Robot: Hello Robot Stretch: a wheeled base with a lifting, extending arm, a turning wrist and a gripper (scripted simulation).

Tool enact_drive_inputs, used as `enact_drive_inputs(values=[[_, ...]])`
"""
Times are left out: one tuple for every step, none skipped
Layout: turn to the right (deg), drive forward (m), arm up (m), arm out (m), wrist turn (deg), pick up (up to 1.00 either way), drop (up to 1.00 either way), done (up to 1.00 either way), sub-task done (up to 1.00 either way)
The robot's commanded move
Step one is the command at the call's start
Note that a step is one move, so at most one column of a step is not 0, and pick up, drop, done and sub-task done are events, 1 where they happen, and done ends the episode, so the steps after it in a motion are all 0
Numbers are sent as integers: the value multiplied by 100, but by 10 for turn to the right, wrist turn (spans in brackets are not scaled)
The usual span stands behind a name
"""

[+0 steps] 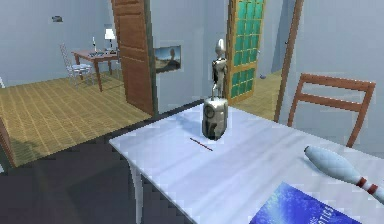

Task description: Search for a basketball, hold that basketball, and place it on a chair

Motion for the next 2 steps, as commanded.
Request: enact_drive_inputs(values=[[0,0,0,0,450,0,0,0,0],[0,0,0,0,450,0,0,0,0]])
